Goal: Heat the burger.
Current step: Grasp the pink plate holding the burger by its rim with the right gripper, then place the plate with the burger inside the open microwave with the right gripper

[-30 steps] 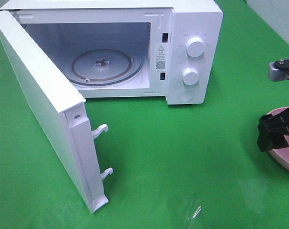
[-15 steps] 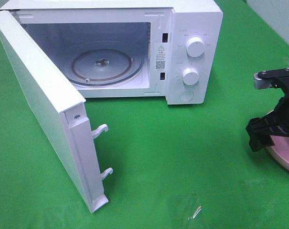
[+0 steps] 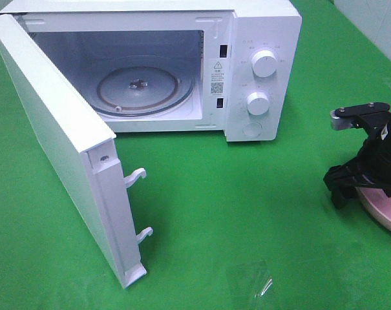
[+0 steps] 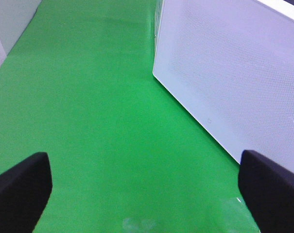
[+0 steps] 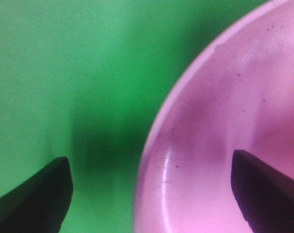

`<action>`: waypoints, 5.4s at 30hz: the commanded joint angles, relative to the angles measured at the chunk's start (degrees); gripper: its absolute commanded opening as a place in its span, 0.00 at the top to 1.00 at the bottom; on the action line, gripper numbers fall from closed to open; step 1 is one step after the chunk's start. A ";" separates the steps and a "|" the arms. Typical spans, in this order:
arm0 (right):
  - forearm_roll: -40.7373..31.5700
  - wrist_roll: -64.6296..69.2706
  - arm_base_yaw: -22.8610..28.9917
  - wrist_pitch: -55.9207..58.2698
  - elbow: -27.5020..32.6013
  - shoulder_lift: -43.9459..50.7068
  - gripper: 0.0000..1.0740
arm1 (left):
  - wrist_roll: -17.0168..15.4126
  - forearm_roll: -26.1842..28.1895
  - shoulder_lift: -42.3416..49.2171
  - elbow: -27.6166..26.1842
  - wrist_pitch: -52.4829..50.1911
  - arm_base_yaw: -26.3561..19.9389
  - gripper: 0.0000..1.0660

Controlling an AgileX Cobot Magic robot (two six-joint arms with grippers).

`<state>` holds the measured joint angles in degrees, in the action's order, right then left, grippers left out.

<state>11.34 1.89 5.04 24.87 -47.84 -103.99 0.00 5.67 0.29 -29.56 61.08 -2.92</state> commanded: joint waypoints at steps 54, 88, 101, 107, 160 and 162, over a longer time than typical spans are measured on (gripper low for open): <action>17.53 20.11 5.21 6.47 -0.23 -3.09 1.00 | 0.00 -0.06 0.92 0.00 0.00 -0.06 0.08; 25.78 27.85 16.10 21.08 0.06 7.96 1.00 | 0.00 -0.06 0.92 0.00 0.00 -0.06 0.08; 25.78 27.67 20.45 21.60 6.93 14.67 1.00 | 0.00 -0.06 0.92 0.00 0.00 -0.06 0.08; 25.38 27.67 20.57 20.74 10.14 18.68 1.00 | 0.00 -0.06 0.92 0.00 0.00 -0.06 0.08; 26.53 25.73 47.90 25.78 16.50 28.25 1.00 | 0.00 -0.06 0.92 0.00 0.00 -0.06 0.08; 26.81 25.73 48.30 25.61 17.02 28.88 0.99 | 0.00 -0.06 0.92 0.00 0.00 -0.06 0.08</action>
<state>34.72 28.59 52.65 48.36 -31.63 -76.43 0.00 5.67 0.29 -29.56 61.08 -2.92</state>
